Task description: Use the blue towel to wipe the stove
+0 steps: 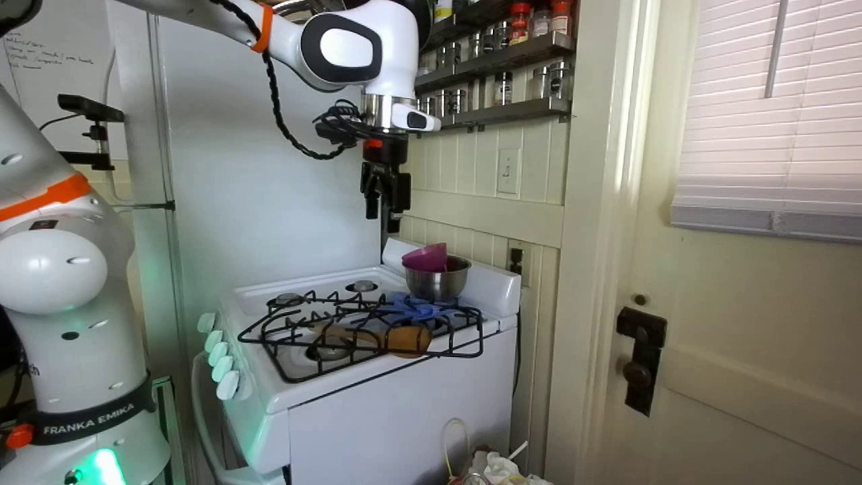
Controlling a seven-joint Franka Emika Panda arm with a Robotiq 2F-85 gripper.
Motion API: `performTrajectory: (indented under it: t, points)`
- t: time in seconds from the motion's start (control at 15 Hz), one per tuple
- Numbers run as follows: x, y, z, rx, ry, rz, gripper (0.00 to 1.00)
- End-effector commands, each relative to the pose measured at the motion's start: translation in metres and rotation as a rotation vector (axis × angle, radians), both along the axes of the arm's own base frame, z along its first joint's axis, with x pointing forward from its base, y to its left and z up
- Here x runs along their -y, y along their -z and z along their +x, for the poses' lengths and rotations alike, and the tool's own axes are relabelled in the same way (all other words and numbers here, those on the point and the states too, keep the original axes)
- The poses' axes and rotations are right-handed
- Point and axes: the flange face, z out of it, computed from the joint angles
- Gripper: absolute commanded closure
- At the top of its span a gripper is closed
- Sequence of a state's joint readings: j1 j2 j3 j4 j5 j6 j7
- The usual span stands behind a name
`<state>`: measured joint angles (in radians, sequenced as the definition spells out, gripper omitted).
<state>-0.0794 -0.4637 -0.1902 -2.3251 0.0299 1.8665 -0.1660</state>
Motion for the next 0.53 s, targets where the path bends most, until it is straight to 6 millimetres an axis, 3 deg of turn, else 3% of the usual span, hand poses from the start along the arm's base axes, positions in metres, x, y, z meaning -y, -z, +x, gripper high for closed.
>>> performTrajectory:
  t: [0.0, 0.33, 0.4, 0.47]
  points:
    - [-0.033, 0.021, 0.005, 0.028, 0.065, -0.098, 0.00]
    - [-0.068, 0.054, 0.008, -0.007, 0.103, -0.219, 0.00]
    - [-0.070, 0.057, 0.008, -0.023, 0.081, -0.222, 0.00]
    - [-0.069, 0.046, 0.010, -0.020, 0.074, -0.196, 0.00]
